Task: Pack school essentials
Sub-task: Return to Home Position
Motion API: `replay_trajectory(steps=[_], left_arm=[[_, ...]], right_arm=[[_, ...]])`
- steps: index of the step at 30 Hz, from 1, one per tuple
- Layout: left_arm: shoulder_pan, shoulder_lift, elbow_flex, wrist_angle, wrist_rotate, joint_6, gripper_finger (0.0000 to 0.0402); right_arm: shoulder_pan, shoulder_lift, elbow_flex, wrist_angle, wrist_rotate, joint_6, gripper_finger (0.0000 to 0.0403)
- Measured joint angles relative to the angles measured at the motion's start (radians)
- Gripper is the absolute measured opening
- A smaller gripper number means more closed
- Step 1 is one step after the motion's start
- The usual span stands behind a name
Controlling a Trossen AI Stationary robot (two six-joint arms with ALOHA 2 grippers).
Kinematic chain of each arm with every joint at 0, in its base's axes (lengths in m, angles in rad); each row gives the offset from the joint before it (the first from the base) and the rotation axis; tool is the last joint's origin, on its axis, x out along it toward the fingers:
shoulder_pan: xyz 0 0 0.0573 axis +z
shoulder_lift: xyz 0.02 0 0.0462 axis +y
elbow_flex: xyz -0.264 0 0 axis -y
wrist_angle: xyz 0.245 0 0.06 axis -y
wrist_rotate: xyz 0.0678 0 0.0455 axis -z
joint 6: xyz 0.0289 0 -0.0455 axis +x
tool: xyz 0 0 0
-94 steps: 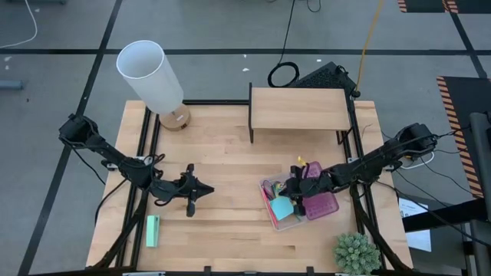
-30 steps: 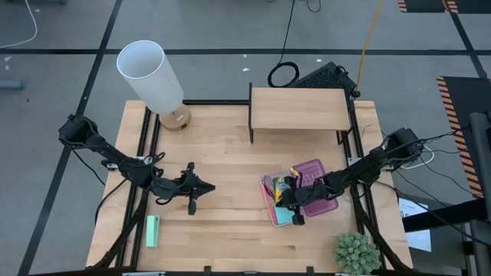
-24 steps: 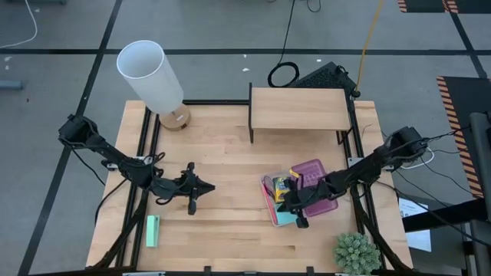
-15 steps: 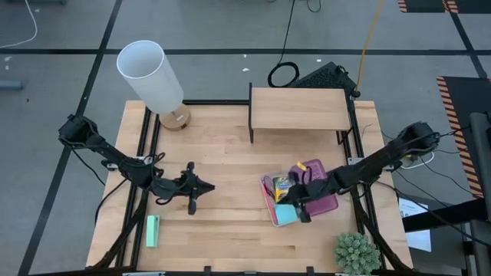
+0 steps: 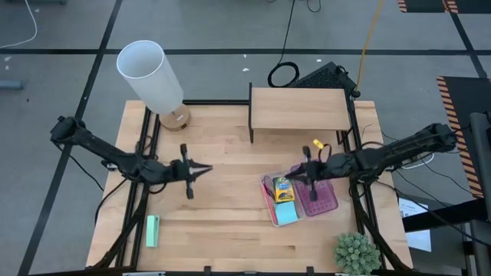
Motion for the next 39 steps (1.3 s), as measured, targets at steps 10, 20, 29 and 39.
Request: replay_trajectory(steps=[10, 20, 29, 39], left_arm=[[0.011, -0.133, 0.0, -0.024, -0.038, 0.005, 0.0031], [-0.007, -0.128, 0.0, -0.16, -0.012, -0.101, 0.0031], [-0.013, -0.158, 0.0, -0.238, -0.032, -0.131, 0.003], [0.002, -0.189, -0.115, -0.084, 0.098, -0.117, 0.003]], right_arm=[[-0.074, -0.208, 0.0, -0.232, -0.001, 0.053, 0.0], [-0.075, -0.26, 0.0, -0.421, 0.034, 0.197, 0.0], [-0.074, -0.269, -0.004, -0.357, 0.026, 0.09, 0.0], [-0.074, -0.311, -0.194, -0.043, -0.081, -0.008, 0.0]])
